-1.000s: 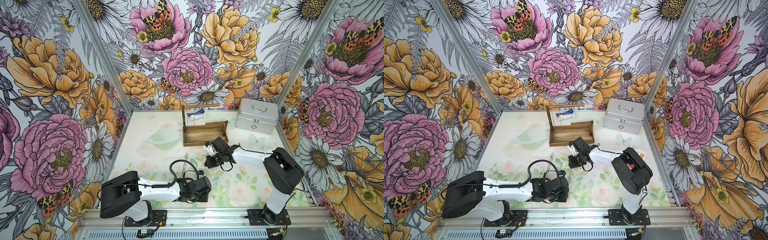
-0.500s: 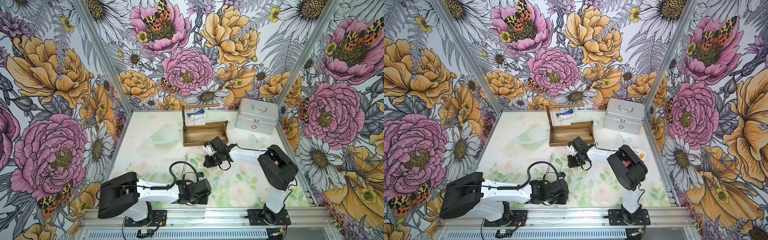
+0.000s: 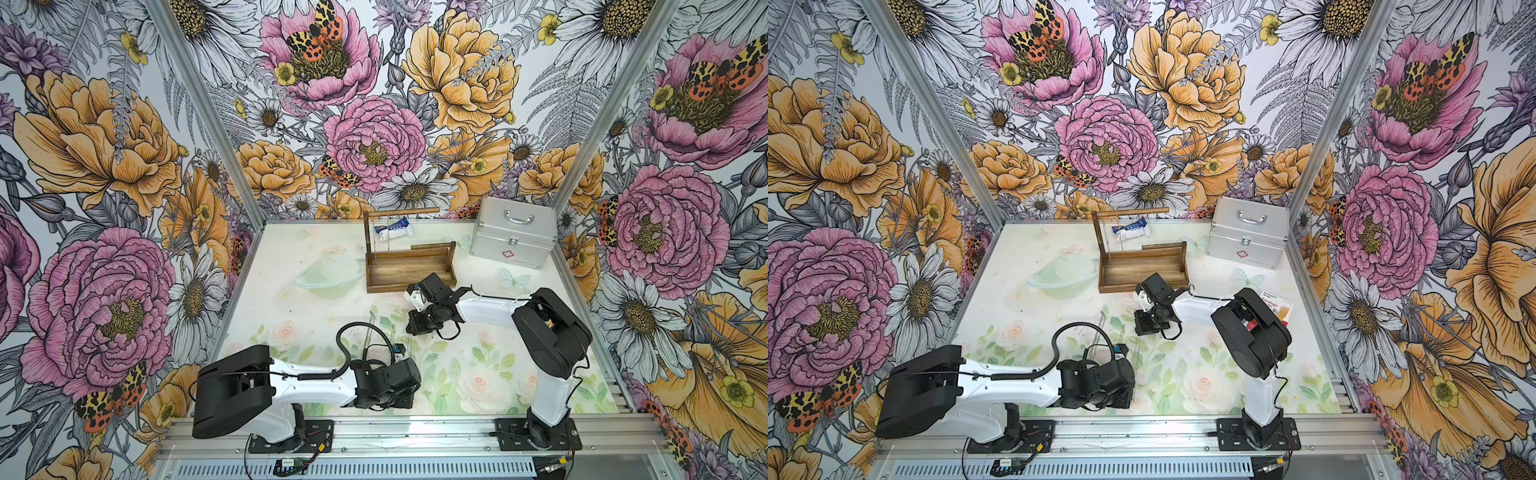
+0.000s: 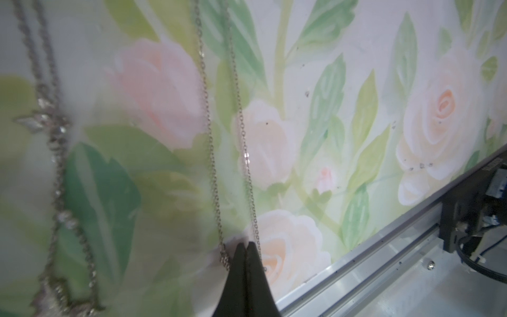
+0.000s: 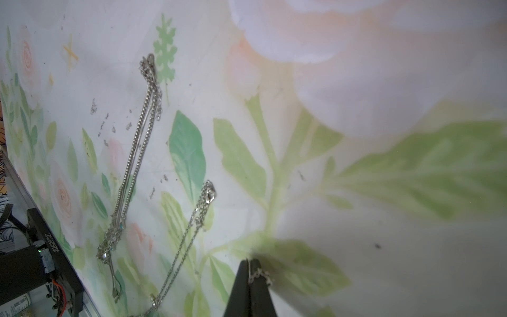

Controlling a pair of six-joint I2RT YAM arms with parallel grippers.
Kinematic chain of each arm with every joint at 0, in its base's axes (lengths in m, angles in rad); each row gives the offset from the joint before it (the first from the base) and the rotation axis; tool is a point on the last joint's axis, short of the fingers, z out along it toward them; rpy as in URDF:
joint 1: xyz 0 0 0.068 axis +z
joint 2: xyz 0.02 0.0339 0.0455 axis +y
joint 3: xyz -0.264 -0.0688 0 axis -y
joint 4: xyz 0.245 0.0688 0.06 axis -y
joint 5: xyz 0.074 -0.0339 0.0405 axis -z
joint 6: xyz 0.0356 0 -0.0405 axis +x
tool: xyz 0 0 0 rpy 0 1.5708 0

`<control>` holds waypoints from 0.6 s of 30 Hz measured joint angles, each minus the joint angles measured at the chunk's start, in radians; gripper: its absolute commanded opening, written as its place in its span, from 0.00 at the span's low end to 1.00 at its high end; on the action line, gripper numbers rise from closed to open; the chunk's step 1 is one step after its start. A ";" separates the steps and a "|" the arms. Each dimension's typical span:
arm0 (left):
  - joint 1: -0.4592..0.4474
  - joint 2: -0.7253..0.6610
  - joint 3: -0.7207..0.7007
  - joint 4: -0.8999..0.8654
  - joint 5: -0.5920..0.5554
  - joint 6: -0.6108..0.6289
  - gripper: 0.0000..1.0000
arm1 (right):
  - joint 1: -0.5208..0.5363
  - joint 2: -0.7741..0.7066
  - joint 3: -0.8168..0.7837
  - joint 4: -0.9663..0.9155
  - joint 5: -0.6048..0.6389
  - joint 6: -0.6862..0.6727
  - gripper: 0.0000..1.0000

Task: Take the necklace off the jewelry display stand
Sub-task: Place the necklace at the center of the board.

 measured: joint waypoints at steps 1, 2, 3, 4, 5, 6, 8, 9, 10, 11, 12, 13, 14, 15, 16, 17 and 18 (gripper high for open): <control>0.001 -0.001 0.000 -0.003 -0.002 0.001 0.02 | 0.000 0.000 0.000 0.000 0.000 0.000 0.00; 0.003 -0.001 0.000 -0.004 -0.002 0.002 0.02 | 0.000 0.000 0.000 0.000 0.000 0.000 0.00; 0.005 -0.001 0.000 -0.005 -0.002 0.005 0.02 | 0.000 0.001 0.001 0.000 0.000 0.000 0.00; 0.005 -0.001 0.000 -0.005 -0.002 0.005 0.02 | 0.000 0.002 0.002 0.000 0.000 0.000 0.00; 0.005 -0.001 0.000 -0.005 -0.002 0.007 0.03 | 0.000 0.004 0.003 0.001 0.000 0.000 0.00; 0.006 -0.001 0.002 -0.009 -0.003 0.008 0.04 | 0.000 0.005 0.004 0.000 0.000 0.000 0.00; 0.010 -0.001 0.003 -0.013 -0.003 0.011 0.05 | 0.000 0.005 0.004 0.000 0.000 0.000 0.02; 0.011 -0.001 0.004 -0.014 -0.003 0.016 0.06 | 0.000 0.005 0.005 0.000 0.000 0.000 0.02; 0.012 -0.001 0.005 -0.017 -0.005 0.017 0.06 | -0.002 0.005 0.005 0.001 -0.001 0.000 0.03; 0.012 -0.001 0.007 -0.021 -0.005 0.023 0.07 | -0.003 0.005 0.005 0.001 -0.003 0.000 0.03; 0.012 -0.001 0.010 -0.023 -0.006 0.024 0.08 | -0.005 0.005 0.005 0.001 -0.003 0.000 0.04; 0.012 -0.001 0.013 -0.024 -0.006 0.027 0.08 | -0.006 0.005 0.005 0.001 -0.003 0.000 0.05; 0.012 -0.001 0.016 -0.026 -0.006 0.031 0.09 | -0.006 0.005 0.005 0.001 -0.004 0.000 0.05; 0.012 -0.001 0.020 -0.027 -0.006 0.032 0.09 | -0.006 0.006 0.005 0.001 -0.004 0.000 0.05; 0.012 -0.001 0.024 -0.028 -0.006 0.033 0.10 | -0.006 0.006 0.005 0.001 -0.004 0.000 0.05; 0.012 -0.001 0.029 -0.028 -0.006 0.034 0.10 | -0.006 0.007 0.005 0.001 -0.005 0.000 0.06; 0.012 -0.001 0.033 -0.028 -0.006 0.035 0.11 | -0.006 0.008 0.005 0.001 -0.008 0.000 0.07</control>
